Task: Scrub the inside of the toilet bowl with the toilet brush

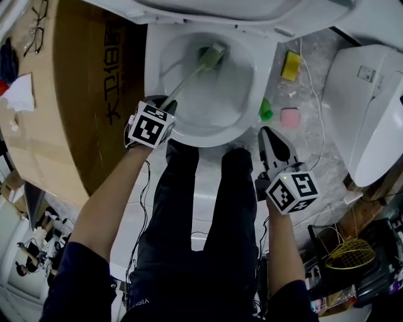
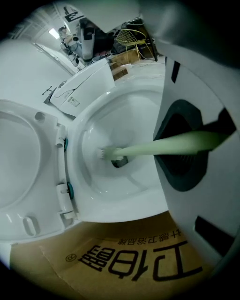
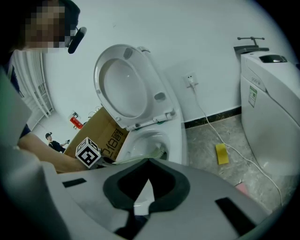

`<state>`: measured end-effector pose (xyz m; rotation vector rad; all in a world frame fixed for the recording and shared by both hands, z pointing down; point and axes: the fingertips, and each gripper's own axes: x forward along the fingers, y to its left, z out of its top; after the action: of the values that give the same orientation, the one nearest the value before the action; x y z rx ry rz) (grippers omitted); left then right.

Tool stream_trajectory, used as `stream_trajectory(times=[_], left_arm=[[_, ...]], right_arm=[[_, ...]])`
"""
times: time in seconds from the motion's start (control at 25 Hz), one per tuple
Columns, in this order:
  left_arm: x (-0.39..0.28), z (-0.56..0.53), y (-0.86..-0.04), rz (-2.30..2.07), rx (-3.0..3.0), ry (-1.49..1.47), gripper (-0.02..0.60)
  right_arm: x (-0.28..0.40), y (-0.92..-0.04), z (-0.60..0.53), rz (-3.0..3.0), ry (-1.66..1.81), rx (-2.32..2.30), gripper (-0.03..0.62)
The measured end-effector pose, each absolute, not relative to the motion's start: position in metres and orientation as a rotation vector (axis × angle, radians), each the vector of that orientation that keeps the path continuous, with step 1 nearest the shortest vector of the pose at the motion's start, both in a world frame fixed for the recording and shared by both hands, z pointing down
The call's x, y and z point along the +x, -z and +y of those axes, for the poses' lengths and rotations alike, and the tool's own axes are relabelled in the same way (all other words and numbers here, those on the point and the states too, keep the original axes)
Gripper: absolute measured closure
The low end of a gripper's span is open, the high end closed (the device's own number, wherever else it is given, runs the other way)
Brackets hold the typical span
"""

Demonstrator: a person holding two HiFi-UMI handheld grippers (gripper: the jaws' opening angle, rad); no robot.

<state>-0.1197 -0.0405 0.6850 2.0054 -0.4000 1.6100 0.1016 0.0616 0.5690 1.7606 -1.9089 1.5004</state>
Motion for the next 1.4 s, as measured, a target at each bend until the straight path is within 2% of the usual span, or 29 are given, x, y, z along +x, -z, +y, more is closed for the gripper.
stream_trajectory(times=[0.52,1.4], left_arm=[[-0.099,-0.007,-0.685,-0.374,1.985,-1.592,0.522],[-0.139,0.045,-0.681,-0.239,1.942,-1.610,0.523]], right_arm=[[0.121,-0.567,0.081,-1.897,-1.513,1.771,0.594],[0.069,-0.564,0.070,-1.952,-1.514,1.682,0.594]])
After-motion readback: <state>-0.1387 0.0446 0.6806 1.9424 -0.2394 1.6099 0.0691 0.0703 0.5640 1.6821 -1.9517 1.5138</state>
